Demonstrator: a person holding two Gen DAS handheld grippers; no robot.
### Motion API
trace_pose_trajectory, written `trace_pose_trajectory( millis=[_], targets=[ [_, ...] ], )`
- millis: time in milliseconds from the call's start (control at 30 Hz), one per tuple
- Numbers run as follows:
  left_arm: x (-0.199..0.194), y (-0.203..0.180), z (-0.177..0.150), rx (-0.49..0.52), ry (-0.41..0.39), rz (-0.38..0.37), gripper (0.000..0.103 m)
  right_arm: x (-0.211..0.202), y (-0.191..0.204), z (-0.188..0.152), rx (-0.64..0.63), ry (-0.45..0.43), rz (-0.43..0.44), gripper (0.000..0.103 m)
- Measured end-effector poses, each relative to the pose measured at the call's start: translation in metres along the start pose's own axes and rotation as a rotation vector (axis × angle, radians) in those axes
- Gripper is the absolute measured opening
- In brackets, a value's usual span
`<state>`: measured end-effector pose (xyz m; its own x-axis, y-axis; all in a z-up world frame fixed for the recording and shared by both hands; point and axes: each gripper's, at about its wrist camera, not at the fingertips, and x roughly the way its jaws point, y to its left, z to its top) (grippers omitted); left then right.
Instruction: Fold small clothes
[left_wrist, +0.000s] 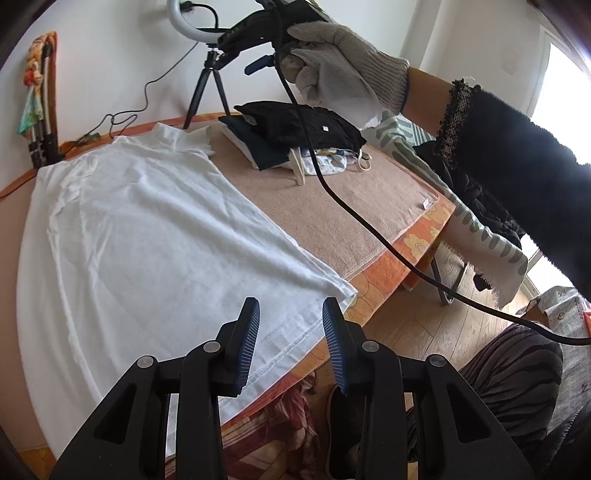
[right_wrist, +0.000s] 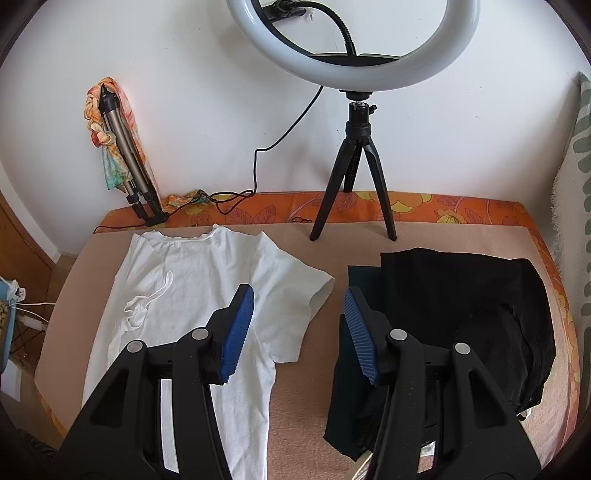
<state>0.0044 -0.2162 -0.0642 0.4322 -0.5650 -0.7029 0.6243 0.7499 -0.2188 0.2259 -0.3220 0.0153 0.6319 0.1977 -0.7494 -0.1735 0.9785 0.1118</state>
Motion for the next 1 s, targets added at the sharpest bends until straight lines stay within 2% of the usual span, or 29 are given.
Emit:
trace_pose_trajectory(
  millis=[100,200,233,467,700,833,867,1000],
  targets=[
    [0.023,-0.024,0.004,0.054,0.034,-0.010,0.034,-0.001,-0.016,-0.004,0.004,0.001,0.006,0.053],
    [0.044,-0.044,0.010,0.100,0.051,-0.012,0.049,0.002,-0.029,-0.006,0.010,0.009,0.019,0.053],
    [0.050,-0.049,0.011,0.112,0.053,-0.009,0.052,0.004,-0.033,-0.006,0.008,0.013,0.022,0.053],
    [0.080,-0.051,0.014,0.111,0.091,0.065,0.052,0.030,-0.036,-0.001,-0.046,0.040,0.075,0.053],
    [0.091,-0.043,0.014,0.096,0.099,0.090,0.052,0.078,-0.028,0.009,-0.059,0.096,0.127,0.053],
    [0.092,-0.042,0.014,0.091,0.082,0.081,0.051,0.109,-0.021,0.016,-0.065,0.131,0.109,0.053],
    [0.091,-0.041,0.014,0.083,0.074,0.078,0.050,0.118,-0.021,0.018,-0.059,0.144,0.110,0.053],
    [0.090,-0.035,0.013,0.071,0.043,0.094,0.020,0.147,-0.016,0.025,-0.073,0.183,0.082,0.053]
  ],
)
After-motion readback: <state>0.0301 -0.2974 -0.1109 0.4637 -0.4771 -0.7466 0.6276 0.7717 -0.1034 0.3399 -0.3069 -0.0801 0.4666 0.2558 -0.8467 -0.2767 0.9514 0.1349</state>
